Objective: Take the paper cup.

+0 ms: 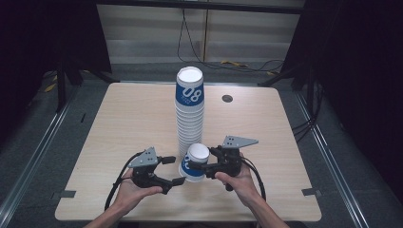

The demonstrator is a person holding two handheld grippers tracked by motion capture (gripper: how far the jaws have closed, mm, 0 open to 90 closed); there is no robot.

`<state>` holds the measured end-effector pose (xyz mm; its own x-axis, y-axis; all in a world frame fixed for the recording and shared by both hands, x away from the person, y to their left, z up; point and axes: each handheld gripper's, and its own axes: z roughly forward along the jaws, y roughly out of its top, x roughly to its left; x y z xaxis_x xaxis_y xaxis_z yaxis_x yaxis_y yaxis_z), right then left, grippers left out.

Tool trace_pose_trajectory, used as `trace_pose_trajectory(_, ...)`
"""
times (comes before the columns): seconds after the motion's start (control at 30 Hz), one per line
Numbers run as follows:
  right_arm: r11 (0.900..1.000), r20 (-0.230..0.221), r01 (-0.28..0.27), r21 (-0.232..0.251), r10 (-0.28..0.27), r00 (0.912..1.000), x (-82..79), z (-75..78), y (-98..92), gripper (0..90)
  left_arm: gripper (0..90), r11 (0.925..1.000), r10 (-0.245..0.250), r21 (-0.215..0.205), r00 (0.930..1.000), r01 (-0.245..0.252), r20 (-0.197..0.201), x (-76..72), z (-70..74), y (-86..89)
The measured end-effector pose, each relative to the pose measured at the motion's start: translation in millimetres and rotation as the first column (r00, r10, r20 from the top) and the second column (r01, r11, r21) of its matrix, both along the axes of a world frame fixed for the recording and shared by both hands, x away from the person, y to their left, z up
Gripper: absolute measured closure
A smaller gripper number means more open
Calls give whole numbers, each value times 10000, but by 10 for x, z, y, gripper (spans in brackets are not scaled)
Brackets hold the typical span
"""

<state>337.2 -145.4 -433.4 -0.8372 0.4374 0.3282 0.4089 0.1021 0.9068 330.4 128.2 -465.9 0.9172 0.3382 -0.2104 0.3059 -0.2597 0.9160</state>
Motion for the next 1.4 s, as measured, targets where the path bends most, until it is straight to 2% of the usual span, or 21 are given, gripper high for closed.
trace_pose_trajectory(0.07, 9999, -250, -136, 44, 137, 9996, -11, -21, 25, 292, 161, 9999, -12, 164, 10000, 11, 38, -8, -6, -2)
trace_pose_trajectory(0.23, 9998, -375, -166, 143, 172, 9991, -15, -44, 55, 293, 163, 9998, -155, 94, 9998, 156, -88, -12, -27, -11)
trace_pose_trajectory(0.33, 9996, -416, -196, 183, 203, 9989, -13, -54, 71, 294, 157, 9998, -187, -21, 9998, 187, -80, -12, -26, -17)
trace_pose_trajectory(0.43, 9995, -395, -196, 255, 206, 9990, -8, -60, 92, 294, 158, 9993, -132, -344, 9998, 127, -139, -29, -18, -33)
trace_pose_trajectory(0.5, 9988, -466, -203, 444, 224, 9987, -6, -61, 103, 294, 156, 9997, -210, -142, 9998, 210, -11, -33, -18, -49)
trace_pose_trajectory(0.57, 9988, -385, -180, 449, 197, 9991, -7, -64, 112, 294, 156, 9994, -270, -231, 9996, 268, -121, -37, -29, -60)
trace_pose_trajectory(0.67, 9985, -500, -214, 508, 239, 9985, -20, -74, 124, 295, 152, 9993, -297, -237, 9995, 295, -106, -42, -37, -68)
trace_pose_trajectory(0.97, 9983, -334, -174, 558, 193, 9993, -36, -96, 190, 295, 116, 9997, -224, -92, 9997, 222, -132, -30, -76, -113)
trace_pose_trajectory(1.13, 9977, -272, -427, 528, 441, 9987, -50, -89, 222, 293, 120, 9995, -239, -205, 9997, 239, -24, -27, -67, -141)
trace_pose_trajectory(1.33, 9978, -107, -401, 525, 408, 9991, -62, -77, 228, 293, 145, 9991, -300, -316, 9995, 297, -87, -19, -70, -163)
trace_pose_trajectory(1.4, 9976, -56, -395, 575, 398, 9992, -62, -79, 227, 293, 150, 9989, -336, -314, 9994, 340, 128, -26, -57, -170)
